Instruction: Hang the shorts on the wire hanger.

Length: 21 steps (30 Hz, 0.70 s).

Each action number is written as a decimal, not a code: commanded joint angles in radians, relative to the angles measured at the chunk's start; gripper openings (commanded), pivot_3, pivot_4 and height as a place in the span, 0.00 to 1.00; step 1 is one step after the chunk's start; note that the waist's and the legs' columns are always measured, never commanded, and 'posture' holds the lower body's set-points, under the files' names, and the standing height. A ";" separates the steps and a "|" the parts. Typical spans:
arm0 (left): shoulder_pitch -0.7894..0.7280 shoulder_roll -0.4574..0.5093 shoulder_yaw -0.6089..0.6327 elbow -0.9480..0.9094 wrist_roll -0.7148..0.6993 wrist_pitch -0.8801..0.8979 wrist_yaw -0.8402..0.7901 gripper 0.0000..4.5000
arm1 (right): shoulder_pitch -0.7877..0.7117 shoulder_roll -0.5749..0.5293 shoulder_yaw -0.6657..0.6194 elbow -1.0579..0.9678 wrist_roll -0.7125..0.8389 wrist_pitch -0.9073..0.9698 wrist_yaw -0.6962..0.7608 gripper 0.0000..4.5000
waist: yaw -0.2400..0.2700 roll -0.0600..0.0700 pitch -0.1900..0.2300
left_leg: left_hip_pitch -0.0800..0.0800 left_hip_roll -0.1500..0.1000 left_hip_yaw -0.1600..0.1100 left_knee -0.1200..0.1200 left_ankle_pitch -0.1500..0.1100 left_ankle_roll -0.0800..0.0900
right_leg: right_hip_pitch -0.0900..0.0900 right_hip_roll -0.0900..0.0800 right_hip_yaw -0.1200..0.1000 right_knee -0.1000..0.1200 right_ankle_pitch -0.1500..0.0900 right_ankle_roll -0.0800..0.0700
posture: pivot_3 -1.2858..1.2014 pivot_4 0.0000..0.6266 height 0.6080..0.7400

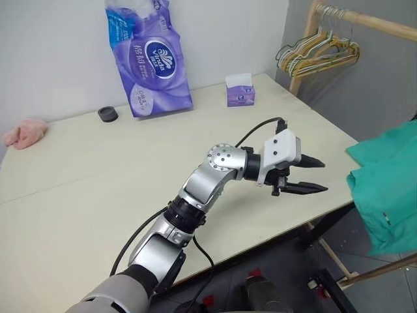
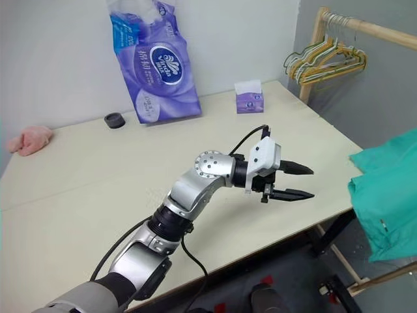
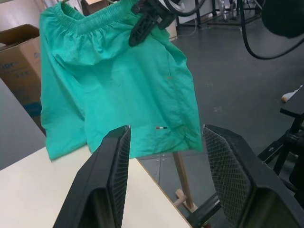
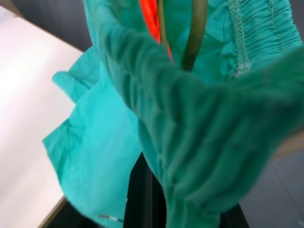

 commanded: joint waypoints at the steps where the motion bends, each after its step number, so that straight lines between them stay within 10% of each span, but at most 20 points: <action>1: -0.039 -0.023 -0.002 0.011 0.011 -0.036 0.009 0.57 | -0.055 -0.064 0.057 0.097 -0.058 -0.076 0.047 0.00 | -0.004 -0.001 0.002 | 0.000 0.000 0.001 0.000 0.000 0.000 | 0.000 0.000 0.001 0.000 0.000 0.001 | 0.37 0.22 1.00; 21: -0.184 -0.095 0.040 0.071 -0.002 -0.169 -0.001 0.57 | -0.473 -0.254 0.615 0.810 -0.334 -0.426 0.392 0.00 | -0.017 0.001 0.054 | 0.010 -0.004 0.024 -0.002 -0.004 0.007 | 0.000 -0.003 0.025 0.000 0.003 0.013 | 0.39 0.27 1.00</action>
